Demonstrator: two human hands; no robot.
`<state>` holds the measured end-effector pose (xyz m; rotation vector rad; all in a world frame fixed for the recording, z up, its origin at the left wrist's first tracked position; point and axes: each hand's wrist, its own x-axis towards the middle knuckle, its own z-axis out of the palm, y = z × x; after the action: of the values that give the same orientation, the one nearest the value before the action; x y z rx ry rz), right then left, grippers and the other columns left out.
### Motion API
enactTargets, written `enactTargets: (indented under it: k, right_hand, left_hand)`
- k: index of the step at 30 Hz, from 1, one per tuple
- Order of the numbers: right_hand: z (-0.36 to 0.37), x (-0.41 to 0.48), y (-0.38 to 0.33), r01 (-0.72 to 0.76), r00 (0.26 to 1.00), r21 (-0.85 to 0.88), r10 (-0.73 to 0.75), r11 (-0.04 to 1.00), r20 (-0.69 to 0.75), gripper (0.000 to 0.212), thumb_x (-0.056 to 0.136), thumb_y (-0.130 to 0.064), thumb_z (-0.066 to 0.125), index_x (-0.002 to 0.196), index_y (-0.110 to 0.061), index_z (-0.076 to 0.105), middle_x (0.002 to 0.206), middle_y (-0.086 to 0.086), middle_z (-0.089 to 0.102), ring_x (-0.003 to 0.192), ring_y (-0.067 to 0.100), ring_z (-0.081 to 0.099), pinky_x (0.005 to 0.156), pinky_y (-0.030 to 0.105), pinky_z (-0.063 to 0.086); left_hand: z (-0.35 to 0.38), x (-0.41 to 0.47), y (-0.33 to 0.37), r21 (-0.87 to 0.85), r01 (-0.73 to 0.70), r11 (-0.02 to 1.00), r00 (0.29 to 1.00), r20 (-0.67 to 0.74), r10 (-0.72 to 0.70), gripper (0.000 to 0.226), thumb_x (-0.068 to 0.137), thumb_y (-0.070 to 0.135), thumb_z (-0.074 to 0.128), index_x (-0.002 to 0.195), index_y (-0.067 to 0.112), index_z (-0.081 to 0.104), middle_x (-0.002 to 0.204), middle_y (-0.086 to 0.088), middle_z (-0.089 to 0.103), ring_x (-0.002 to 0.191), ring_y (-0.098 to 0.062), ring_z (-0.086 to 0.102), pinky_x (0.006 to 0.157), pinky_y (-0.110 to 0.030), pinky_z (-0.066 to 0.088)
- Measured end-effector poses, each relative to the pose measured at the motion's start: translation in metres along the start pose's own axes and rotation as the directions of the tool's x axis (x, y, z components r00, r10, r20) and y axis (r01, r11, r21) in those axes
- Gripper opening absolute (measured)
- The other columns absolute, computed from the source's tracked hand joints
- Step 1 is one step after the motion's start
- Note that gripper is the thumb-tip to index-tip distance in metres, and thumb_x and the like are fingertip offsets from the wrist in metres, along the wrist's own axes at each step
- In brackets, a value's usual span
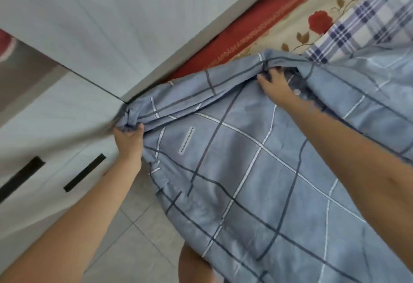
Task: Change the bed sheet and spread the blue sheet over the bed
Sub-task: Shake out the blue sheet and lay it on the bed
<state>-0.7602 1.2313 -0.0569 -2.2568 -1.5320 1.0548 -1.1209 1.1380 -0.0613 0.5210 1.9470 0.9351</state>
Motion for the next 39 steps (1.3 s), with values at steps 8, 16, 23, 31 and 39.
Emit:
enactTargets:
  k: [8, 16, 23, 31, 39]
  right_hand:
    - [0.071, -0.225, 0.080, 0.523, 0.838, -0.337, -0.545, 0.783, 0.033, 0.057, 0.091, -0.024, 0.043, 0.146, -0.025, 0.028, 0.156, 0.003, 0.022, 0.142, 0.027, 0.022, 0.112, 0.058, 0.019]
    - [0.030, -0.475, 0.328, -0.444, 0.886, -0.260, 0.464, 0.857, 0.014, 0.059, 0.091, -0.034, 0.040, 0.148, -0.027, 0.028, 0.156, -0.003, 0.024, 0.139, 0.028, 0.031, 0.110, 0.045, 0.032]
    - [-0.029, -0.706, 0.465, -0.778, 0.616, 0.116, 0.786, 0.617, -0.050, 0.051, 0.086, -0.009, 0.058, 0.136, -0.013, 0.044, 0.140, 0.012, 0.042, 0.129, 0.031, 0.038, 0.100, 0.037, 0.034]
    - [-0.079, -0.846, 0.620, -0.564, 0.289, 0.809, 0.957, 0.166, 0.005, 0.054, 0.094, -0.025, 0.057, 0.142, -0.013, 0.034, 0.133, 0.006, 0.043, 0.124, 0.025, 0.043, 0.100, 0.035, 0.038]
    - [-0.145, -0.797, 0.768, 0.045, 0.324, 0.973, 0.925, -0.226, 0.200, 0.026, 0.092, -0.039, 0.058, 0.104, -0.017, 0.050, 0.085, -0.002, 0.043, 0.070, 0.011, 0.042, 0.069, 0.027, 0.039]
  left_hand:
    - [0.029, -0.106, -0.026, 0.513, -0.433, 0.742, 0.891, 0.119, 0.438, 0.092, 0.080, 0.012, 0.069, 0.149, -0.001, 0.009, 0.153, -0.028, 0.002, 0.136, -0.046, 0.022, 0.109, -0.043, 0.026]
    - [0.099, -0.270, -0.101, 0.507, -0.847, 0.162, 0.530, 0.829, 0.177, 0.075, 0.068, 0.016, 0.077, 0.137, 0.010, 0.047, 0.150, -0.025, 0.024, 0.135, -0.045, 0.029, 0.105, -0.057, 0.031]
    - [0.164, -0.506, -0.199, 0.229, -0.969, 0.092, 0.224, 0.973, -0.054, 0.044, 0.080, 0.021, 0.068, 0.123, 0.015, 0.061, 0.146, -0.010, 0.038, 0.129, -0.027, 0.045, 0.104, -0.033, 0.032]
    - [0.268, -0.727, -0.335, -0.066, -0.984, 0.168, -0.123, 0.927, -0.355, 0.046, 0.080, 0.022, 0.072, 0.124, 0.013, 0.060, 0.151, -0.011, 0.033, 0.139, -0.024, 0.032, 0.112, -0.031, 0.028]
    - [0.325, -0.798, -0.336, -0.157, -0.947, 0.281, -0.220, 0.953, -0.209, 0.022, 0.084, -0.004, 0.060, 0.101, 0.008, 0.067, 0.113, -0.007, 0.059, 0.112, -0.022, 0.055, 0.088, -0.016, 0.032]
